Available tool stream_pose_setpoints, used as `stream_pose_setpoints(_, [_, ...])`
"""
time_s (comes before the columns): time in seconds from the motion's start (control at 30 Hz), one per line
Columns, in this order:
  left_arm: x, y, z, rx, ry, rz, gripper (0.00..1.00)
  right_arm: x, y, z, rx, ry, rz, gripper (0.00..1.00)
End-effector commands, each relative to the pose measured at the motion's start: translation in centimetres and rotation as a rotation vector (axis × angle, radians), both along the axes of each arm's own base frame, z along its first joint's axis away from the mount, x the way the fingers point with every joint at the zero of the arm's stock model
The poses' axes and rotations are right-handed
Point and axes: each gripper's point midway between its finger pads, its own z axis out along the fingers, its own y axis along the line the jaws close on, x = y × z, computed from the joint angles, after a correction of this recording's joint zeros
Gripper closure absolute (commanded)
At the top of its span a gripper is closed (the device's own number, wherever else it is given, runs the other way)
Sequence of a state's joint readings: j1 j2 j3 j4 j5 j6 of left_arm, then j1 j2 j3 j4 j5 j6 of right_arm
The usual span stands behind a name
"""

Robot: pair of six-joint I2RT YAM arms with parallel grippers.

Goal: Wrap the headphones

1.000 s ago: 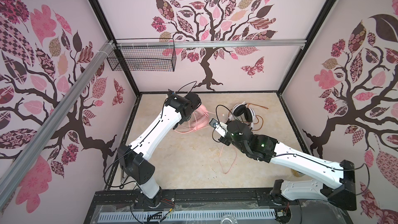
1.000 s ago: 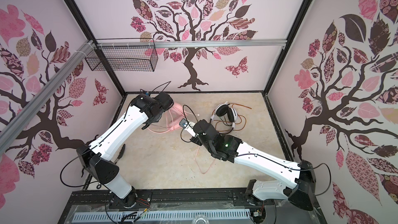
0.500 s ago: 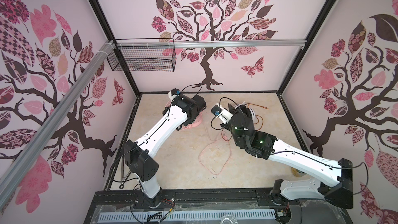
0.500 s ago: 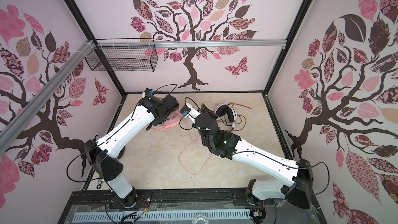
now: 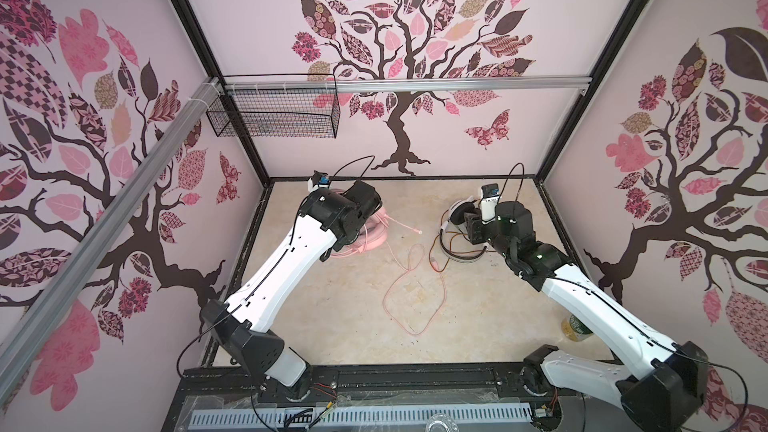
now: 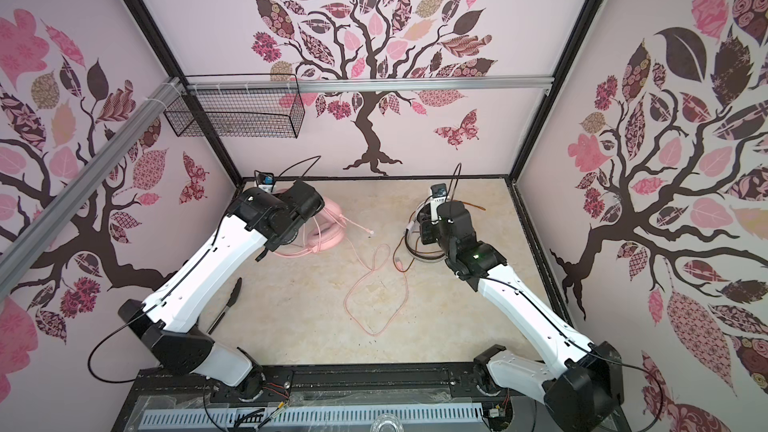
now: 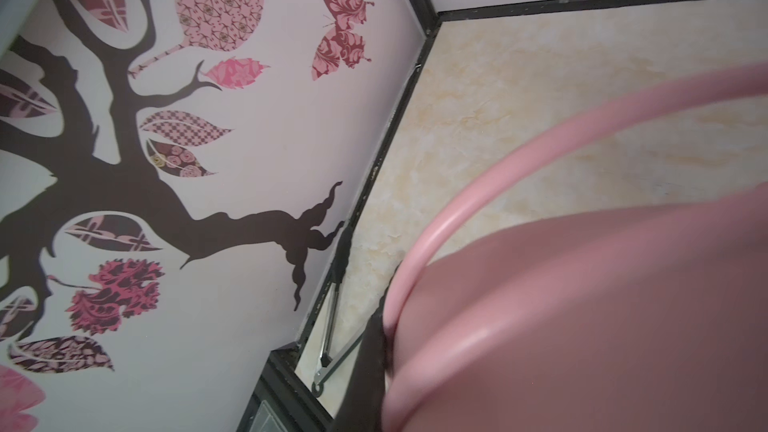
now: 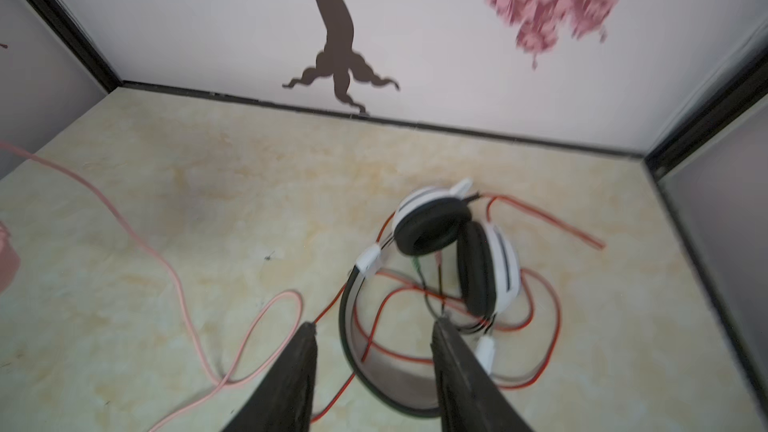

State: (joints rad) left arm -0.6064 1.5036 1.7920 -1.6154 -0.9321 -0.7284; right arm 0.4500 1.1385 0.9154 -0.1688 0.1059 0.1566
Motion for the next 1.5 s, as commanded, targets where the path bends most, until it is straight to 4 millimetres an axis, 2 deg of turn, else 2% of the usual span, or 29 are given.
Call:
stream_pose_setpoints(0.0, [-0.2,-1.0,5.5,-0.268,-0.218,-0.065,1.0,-3.9,6.5,-3.1,0.343,0.25,0.26,0.47])
stream_pose_setpoints(0.13, [-1.0,-1.6,9.5,-0.409,-0.321,-0.137,1.0,-5.6,9.6,-6.2,0.46,0.411,0.406,0.45])
stream_pose_setpoints(0.27, [-1.8,-3.5,13.3,-0.578,-0.421,-0.277,1.0,-5.7,11.3,-6.1,0.437,0.354,0.516,0.42])
stream_pose_setpoints(0.4, [-3.0,-4.3,16.9,-0.681,-0.508,-0.364,1.0,-5.8,13.1,-4.1,0.282,0.156,0.638,0.29])
stream_pose_setpoints(0.47, [-3.4,-4.2,17.9,-0.692,-0.523,-0.377,1.0,-5.8,13.9,-2.4,0.29,0.043,0.691,0.26])
stream_pose_setpoints(0.57, [-3.6,-4.3,18.8,-0.697,-0.532,-0.4,1.0,-6.0,14.9,0.9,0.331,-0.148,0.746,0.15])
stream_pose_setpoints(0.73, [-3.5,-4.9,19.1,-0.711,-0.522,-0.422,1.0,-7.6,18.6,3.6,0.401,-0.172,0.949,0.16])
stream_pose_setpoints(0.87, [-3.3,-5.5,19.3,-0.732,-0.522,-0.44,1.0,-8.9,21.1,4.3,0.418,-0.22,1.028,0.16])
stream_pose_setpoints(0.93, [-3.2,-5.5,19.5,-0.731,-0.525,-0.442,1.0,-8.1,22.0,3.5,0.423,-0.158,1.009,0.18])
stream_pose_setpoints(1.03, [-3.1,-5.5,19.7,-0.724,-0.529,-0.442,1.0,-6.7,22.8,1.3,0.441,-0.025,0.948,0.24])
stream_pose_setpoints(1.13, [-3.0,-5.5,19.8,-0.716,-0.531,-0.44,1.0,-6.3,22.5,-0.8,0.461,0.04,0.863,0.27])
stream_pose_setpoints(1.23, [-2.8,-5.5,19.8,-0.713,-0.531,-0.439,1.0,-6.0,21.5,-2.4,0.452,0.066,0.766,0.25])
stream_pose_setpoints(1.33, [-2.6,-5.8,19.5,-0.716,-0.523,-0.442,1.0,-5.8,20.8,-3.5,0.477,0.102,0.695,0.25])
stream_pose_setpoints(1.47, [-2.4,-6.1,19.3,-0.719,-0.512,-0.444,1.0,-5.6,21.1,-4.6,0.564,0.181,0.656,0.28])
